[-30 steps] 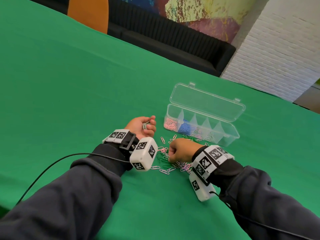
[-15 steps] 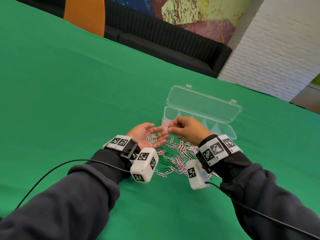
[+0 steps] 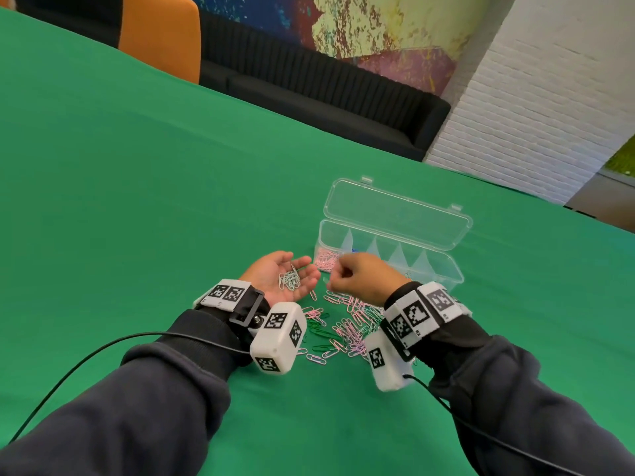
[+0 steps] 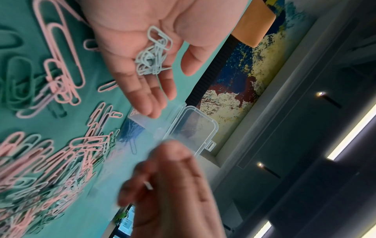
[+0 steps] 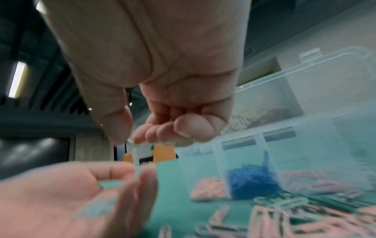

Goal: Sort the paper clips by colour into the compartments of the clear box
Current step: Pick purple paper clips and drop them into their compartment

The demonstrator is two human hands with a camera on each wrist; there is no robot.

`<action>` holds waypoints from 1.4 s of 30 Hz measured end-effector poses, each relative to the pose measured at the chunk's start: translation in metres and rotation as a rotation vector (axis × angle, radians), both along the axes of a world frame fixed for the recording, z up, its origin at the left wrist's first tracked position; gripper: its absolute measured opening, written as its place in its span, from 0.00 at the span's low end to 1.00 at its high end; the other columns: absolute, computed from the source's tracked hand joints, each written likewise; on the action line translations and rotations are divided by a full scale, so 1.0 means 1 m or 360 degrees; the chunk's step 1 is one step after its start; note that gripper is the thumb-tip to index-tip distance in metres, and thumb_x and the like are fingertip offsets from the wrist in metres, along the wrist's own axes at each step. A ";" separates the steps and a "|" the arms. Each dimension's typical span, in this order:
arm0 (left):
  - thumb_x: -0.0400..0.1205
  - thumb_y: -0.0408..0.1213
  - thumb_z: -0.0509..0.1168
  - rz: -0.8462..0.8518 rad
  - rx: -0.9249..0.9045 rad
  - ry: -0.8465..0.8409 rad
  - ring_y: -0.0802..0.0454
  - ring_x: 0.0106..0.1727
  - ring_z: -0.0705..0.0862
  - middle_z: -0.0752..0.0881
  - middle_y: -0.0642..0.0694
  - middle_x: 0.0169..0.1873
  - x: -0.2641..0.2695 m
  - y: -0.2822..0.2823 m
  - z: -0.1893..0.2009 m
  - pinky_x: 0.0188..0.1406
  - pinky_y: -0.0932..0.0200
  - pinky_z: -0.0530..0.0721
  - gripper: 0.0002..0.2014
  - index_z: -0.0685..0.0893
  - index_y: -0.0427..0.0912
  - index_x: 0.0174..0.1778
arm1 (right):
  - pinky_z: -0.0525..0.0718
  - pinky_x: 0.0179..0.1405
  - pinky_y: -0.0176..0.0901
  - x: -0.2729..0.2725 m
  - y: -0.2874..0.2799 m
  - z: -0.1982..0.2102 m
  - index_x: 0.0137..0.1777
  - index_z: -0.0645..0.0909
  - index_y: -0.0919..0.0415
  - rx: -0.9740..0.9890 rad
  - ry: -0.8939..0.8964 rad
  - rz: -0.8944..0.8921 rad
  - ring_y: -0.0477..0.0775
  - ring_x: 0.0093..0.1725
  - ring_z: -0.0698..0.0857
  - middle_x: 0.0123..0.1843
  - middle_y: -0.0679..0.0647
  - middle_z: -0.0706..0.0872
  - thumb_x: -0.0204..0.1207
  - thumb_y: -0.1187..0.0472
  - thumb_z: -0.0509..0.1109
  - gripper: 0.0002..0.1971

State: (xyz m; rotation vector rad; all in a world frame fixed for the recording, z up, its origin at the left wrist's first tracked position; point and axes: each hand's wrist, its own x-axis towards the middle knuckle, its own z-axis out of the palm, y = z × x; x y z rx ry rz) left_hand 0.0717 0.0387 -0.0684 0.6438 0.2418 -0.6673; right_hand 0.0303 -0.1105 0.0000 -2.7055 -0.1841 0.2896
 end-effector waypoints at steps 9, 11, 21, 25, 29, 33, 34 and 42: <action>0.85 0.40 0.51 -0.0130 -0.0013 0.0098 0.58 0.10 0.67 0.72 0.49 0.17 0.003 0.007 0.001 0.05 0.73 0.58 0.16 0.70 0.42 0.31 | 0.78 0.44 0.36 -0.016 -0.012 -0.006 0.42 0.79 0.53 -0.0268 0.0400 0.0137 0.40 0.37 0.78 0.37 0.42 0.82 0.76 0.56 0.71 0.04; 0.85 0.40 0.51 -0.0138 -0.0015 0.0069 0.59 0.09 0.64 0.69 0.50 0.15 0.004 0.009 0.001 0.05 0.72 0.55 0.16 0.67 0.44 0.29 | 0.77 0.39 0.33 -0.022 -0.018 -0.018 0.39 0.77 0.53 -0.0358 0.0470 0.0136 0.44 0.39 0.80 0.40 0.46 0.83 0.76 0.57 0.71 0.06; 0.85 0.40 0.52 -0.0076 0.0009 0.0070 0.58 0.11 0.66 0.71 0.49 0.16 0.003 0.003 -0.002 0.06 0.73 0.59 0.16 0.69 0.43 0.30 | 0.74 0.46 0.38 -0.010 -0.033 -0.015 0.45 0.75 0.55 -0.0581 0.0106 0.0054 0.50 0.45 0.76 0.41 0.47 0.79 0.76 0.66 0.64 0.05; 0.86 0.41 0.51 0.0021 0.0052 0.0072 0.54 0.15 0.76 0.77 0.45 0.20 0.001 -0.001 -0.004 0.12 0.72 0.71 0.17 0.74 0.39 0.33 | 0.72 0.41 0.36 -0.002 -0.025 -0.021 0.39 0.74 0.55 -0.0777 0.0217 0.0115 0.51 0.45 0.76 0.42 0.48 0.78 0.75 0.65 0.68 0.07; 0.88 0.42 0.49 0.0008 -0.0005 0.0028 0.47 0.23 0.84 0.83 0.38 0.28 -0.004 -0.006 -0.003 0.21 0.63 0.84 0.20 0.78 0.34 0.38 | 0.75 0.44 0.39 0.001 -0.024 -0.023 0.33 0.70 0.54 -0.0819 0.0263 0.0123 0.52 0.44 0.76 0.38 0.50 0.77 0.76 0.66 0.63 0.12; 0.87 0.42 0.48 -0.0119 0.0046 -0.0005 0.42 0.36 0.85 0.83 0.35 0.35 -0.010 -0.014 -0.004 0.32 0.56 0.86 0.19 0.78 0.34 0.42 | 0.73 0.31 0.26 0.001 -0.021 -0.004 0.39 0.75 0.57 -0.0010 -0.0011 -0.0031 0.40 0.31 0.75 0.35 0.47 0.77 0.77 0.65 0.66 0.06; 0.87 0.42 0.48 -0.0138 0.0072 -0.0005 0.42 0.40 0.83 0.82 0.35 0.37 -0.011 -0.016 -0.004 0.36 0.53 0.85 0.19 0.78 0.34 0.42 | 0.72 0.27 0.24 0.000 -0.019 0.003 0.38 0.75 0.56 0.0259 -0.0081 -0.0073 0.38 0.28 0.74 0.33 0.47 0.77 0.77 0.65 0.68 0.08; 0.87 0.40 0.50 -0.0142 0.0059 0.0048 0.51 0.19 0.80 0.81 0.41 0.24 -0.011 -0.011 -0.002 0.16 0.67 0.79 0.18 0.79 0.35 0.38 | 0.74 0.34 0.32 -0.023 -0.040 -0.007 0.42 0.77 0.51 -0.0275 0.0292 0.0046 0.40 0.32 0.75 0.34 0.43 0.77 0.74 0.64 0.72 0.08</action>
